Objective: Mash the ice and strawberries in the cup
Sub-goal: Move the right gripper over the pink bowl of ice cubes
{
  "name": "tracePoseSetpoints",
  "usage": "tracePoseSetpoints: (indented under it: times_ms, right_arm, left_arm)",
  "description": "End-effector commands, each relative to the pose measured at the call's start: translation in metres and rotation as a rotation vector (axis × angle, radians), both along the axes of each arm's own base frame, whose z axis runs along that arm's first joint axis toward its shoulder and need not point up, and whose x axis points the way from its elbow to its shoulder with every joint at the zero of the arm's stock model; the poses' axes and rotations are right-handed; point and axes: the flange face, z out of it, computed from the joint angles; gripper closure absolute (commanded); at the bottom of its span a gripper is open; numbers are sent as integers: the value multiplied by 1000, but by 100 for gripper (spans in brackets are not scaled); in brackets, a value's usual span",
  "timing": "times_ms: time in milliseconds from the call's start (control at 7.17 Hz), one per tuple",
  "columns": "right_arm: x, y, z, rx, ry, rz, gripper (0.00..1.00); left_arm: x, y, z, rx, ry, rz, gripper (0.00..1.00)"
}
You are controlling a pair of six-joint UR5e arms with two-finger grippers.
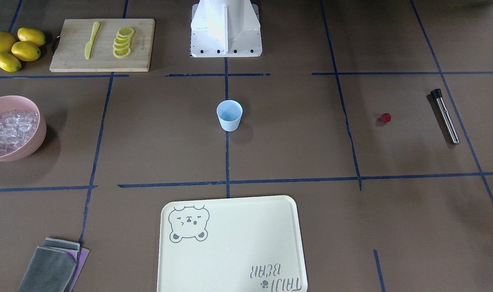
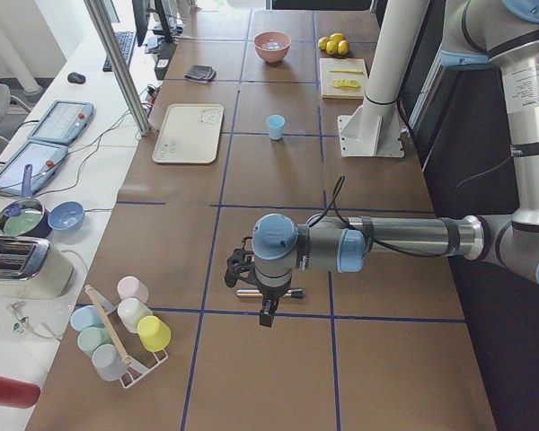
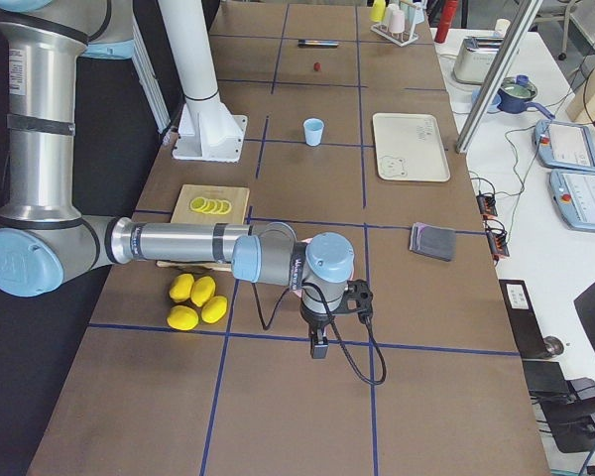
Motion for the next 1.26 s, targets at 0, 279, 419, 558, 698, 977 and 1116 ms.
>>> tracePoseSetpoints:
  times_ms: [0, 279, 419, 558, 698, 977, 1116]
  right_arm:
    - [-35, -16, -57, 108, -3, -66, 0]
    - [-94, -33, -97, 108, -16, -88, 0]
    - [-119, -39, -116, 100, -23, -87, 0]
    - [-147, -40, -121, 101, -27, -130, 0]
    - [-161, -45, -129, 116, -30, -152, 0]
    - [-187, -49, -143, 86, -36, -136, 1]
    - [-195, -50, -145, 74, -37, -131, 2]
  left_arm:
    - [0, 0, 0, 0, 1, -1, 0]
    - [0, 0, -1, 3, 1, 1, 0]
    - [0, 0, -1, 3, 1, -1, 0]
    - [0, 0, -1, 4, 1, 1, 0]
    - [0, 0, -1, 4, 1, 1, 0]
    - [0, 0, -1, 6, 1, 1, 0]
    - [0, 0, -1, 3, 2, 1, 0]
